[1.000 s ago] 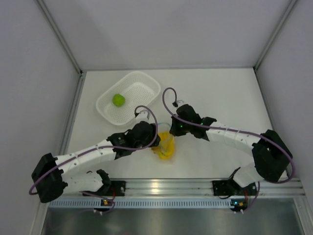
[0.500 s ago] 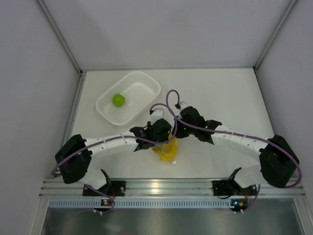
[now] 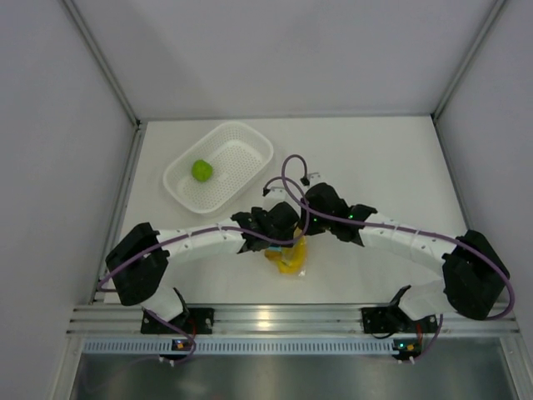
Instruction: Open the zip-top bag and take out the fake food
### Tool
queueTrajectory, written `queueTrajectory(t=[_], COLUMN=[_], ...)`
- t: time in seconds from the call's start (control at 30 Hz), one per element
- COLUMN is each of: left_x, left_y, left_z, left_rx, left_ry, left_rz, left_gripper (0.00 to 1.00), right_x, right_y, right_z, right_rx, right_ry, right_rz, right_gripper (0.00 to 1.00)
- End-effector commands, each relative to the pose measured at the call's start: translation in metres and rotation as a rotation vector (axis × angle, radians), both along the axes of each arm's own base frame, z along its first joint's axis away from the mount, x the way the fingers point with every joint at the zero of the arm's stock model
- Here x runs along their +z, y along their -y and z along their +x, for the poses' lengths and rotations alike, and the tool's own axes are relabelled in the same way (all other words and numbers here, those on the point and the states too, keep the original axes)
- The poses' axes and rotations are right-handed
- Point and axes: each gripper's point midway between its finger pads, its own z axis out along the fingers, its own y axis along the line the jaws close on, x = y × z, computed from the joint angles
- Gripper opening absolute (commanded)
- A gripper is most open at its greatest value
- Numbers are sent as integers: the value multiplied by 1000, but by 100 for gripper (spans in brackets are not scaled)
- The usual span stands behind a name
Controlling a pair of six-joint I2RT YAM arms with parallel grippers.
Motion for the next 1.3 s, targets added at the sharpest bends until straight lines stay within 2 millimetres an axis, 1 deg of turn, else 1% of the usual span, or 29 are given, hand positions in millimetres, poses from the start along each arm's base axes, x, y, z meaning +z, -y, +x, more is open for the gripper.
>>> queueTrajectory(t=[0.0,0.03,0.07,0.23,0.27,0.37,0.4,0.43,0.47,0.53,0.6,0.63,0.67,0.7,0.77,0.8,0.83,0.9,0.93,1.0,1.03,1.1,1.13,1.17,1.2,1.23,1.27], left_x=[3,8,7,-1,-7,-21,-31,-32,-39,-48,-51,-54,-54,-52,-43,-38,-26,-12,0,12,26,32,45,48,50,62,67], left_y=[-2,1,2,-2,-6,-12,-15,-16,-18,-20,-20,-19,-16,-14,-8,-6,-5,-2,-1,-1,5,6,10,10,10,13,16], left_z=[-9,-8,-9,-20,-24,-28,-31,-31,-32,-30,-28,-28,-27,-25,-20,-18,-14,-8,-5,-2,2,1,3,3,2,3,3], left_rx=[-65,-71,-80,-96,-88,-64,-61,-57,-44,-31,-17,-16,-15,-12,-4,-1,9,20,24,26,22,-8,-11,-15,-19,-28,-53], left_ry=[-35,-37,-44,-95,-114,-144,-160,-161,-173,-179,-179,-181,-179,-174,-147,-133,-101,-61,-31,2,38,60,87,97,101,126,142], left_rz=[70,70,82,98,103,125,145,146,162,187,194,198,190,183,141,126,101,65,41,11,-41,-70,-111,-123,-136,-180,-196], left_gripper=[77,78,78,81,81,81,79,79,76,74,71,69,62,43,30,20,18,14,8,0,0,0,0,0,0,0,0], right_x=[30,35,36,47,48,50,50,50,49,48,46,45,44,42,41,41,41,42,44,48,51,60,63,69,71,77,77], right_y=[10,9,12,17,19,14,10,8,5,0,-2,-4,-3,-4,-3,-3,-2,-2,-2,-3,-5,-8,-10,-13,-14,-18,-18], right_z=[21,23,25,29,31,29,27,27,26,23,21,19,20,19,19,19,19,18,18,19,19,22,22,24,25,27,29], right_rx=[-79,-89,-106,-170,-181,-173,-166,-160,-156,-144,-139,-132,-134,-133,-135,-136,-139,-140,-145,-150,-150,-152,-146,-145,-137,-131,-131], right_ry=[129,144,156,198,207,215,217,220,221,218,218,214,215,214,214,213,213,216,221,228,231,247,251,263,272,282,289], right_rz=[-77,-84,-108,-144,-150,-146,-142,-140,-139,-137,-142,-146,-152,-154,-159,-158,-160,-153,-144,-131,-117,-85,-76,-53,-54,-42,-49], right_gripper=[0,0,0,0,0,0,0,0,0,0,0,0,0,0,0,0,0,0,0,0,0,0,0,0,0,0,0])
